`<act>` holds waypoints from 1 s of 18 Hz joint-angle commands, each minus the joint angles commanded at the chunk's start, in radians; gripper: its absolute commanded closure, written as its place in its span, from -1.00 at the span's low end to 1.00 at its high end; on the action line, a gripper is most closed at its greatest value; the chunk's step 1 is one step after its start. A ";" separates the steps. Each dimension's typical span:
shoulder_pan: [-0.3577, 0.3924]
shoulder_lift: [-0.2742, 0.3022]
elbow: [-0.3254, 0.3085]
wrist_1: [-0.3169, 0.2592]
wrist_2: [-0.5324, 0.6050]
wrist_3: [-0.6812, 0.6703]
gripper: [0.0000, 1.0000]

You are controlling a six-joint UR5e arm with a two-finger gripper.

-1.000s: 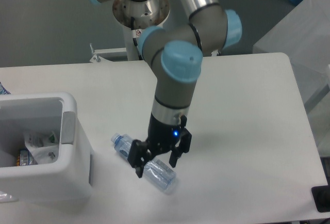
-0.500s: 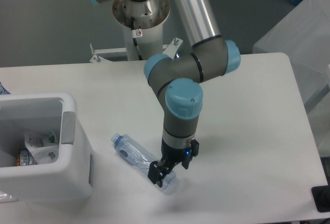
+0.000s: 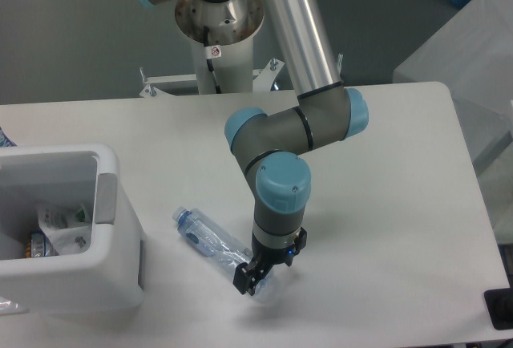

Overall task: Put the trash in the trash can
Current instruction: 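Lower the gripper around the bottle's middle and close on it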

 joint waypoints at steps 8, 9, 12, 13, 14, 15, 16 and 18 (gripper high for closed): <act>-0.014 -0.043 0.005 0.002 0.015 -0.002 -1.00; -0.014 -0.046 0.005 0.002 0.015 0.000 -1.00; -0.026 -0.054 0.003 0.002 0.017 0.000 -1.00; -0.026 -0.055 0.003 0.002 0.018 0.000 -0.97; -0.026 -0.060 0.003 0.002 0.018 0.000 -0.93; -0.026 -0.061 0.003 0.002 0.018 0.002 -0.90; -0.026 -0.063 0.003 0.002 0.020 0.002 -0.89; -0.026 -0.064 0.000 0.002 0.020 0.002 -0.85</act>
